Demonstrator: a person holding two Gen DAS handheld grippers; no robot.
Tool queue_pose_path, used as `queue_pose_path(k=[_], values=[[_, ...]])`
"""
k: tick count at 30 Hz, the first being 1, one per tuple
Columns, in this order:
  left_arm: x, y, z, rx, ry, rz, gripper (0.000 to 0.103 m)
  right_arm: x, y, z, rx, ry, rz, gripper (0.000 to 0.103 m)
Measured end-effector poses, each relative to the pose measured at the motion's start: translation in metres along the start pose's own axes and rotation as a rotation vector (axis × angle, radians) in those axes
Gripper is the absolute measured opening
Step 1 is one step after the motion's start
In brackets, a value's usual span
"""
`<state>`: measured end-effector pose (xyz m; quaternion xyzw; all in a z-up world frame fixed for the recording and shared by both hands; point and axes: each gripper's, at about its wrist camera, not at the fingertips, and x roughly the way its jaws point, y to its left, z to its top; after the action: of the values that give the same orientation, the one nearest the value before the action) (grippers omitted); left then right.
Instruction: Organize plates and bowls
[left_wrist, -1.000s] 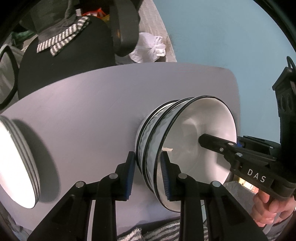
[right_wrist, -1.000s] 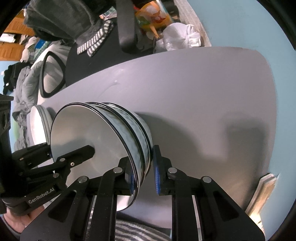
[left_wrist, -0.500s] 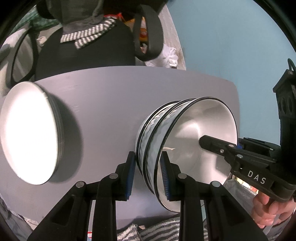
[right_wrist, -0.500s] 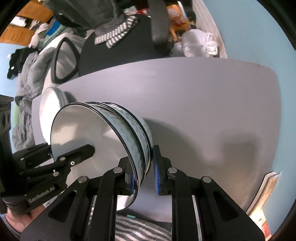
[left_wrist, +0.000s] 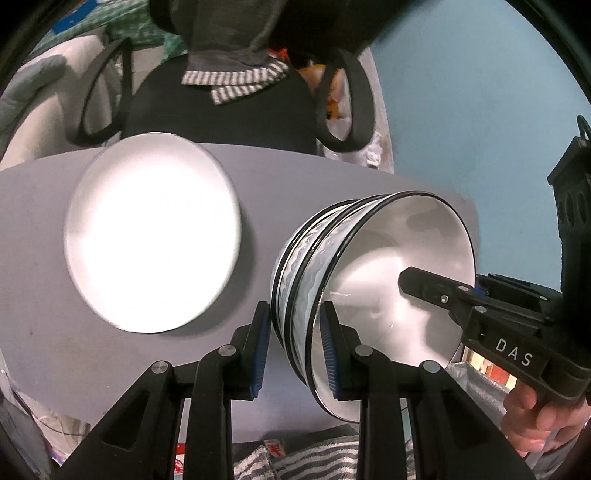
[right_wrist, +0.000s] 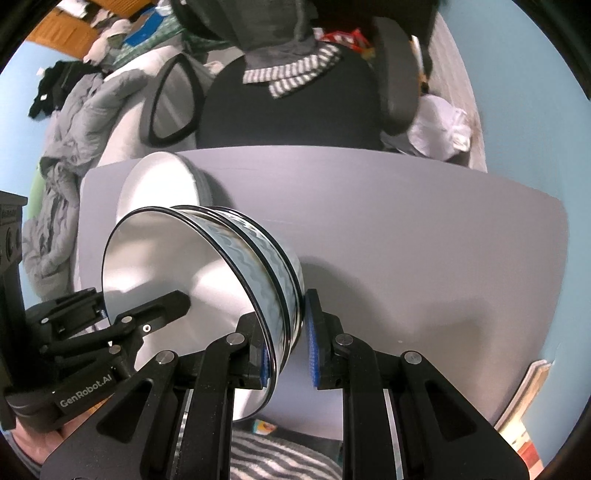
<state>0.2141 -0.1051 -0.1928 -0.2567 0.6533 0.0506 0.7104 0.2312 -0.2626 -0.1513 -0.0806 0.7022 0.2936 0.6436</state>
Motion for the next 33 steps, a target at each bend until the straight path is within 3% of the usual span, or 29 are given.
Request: queue_pose_path(k=[11,19,33], values=[[-0.036,0.071,-0.004,-0.084,-0.046,0.003,0.026,0.018,0.072,0.025,-0.081,-0.002,0.004,0.016],[-0.028,0.117,0.007,-0.136,-0.034,0.022,0.026,0.050,0.115,0.044,-0.126,0.029,-0.005,0.016],[-0.008,0.150,0.017,-0.199,-0.003,-0.013,0.026,0.077,0.130,0.063,-0.121,0.078,-0.037,0.016]])
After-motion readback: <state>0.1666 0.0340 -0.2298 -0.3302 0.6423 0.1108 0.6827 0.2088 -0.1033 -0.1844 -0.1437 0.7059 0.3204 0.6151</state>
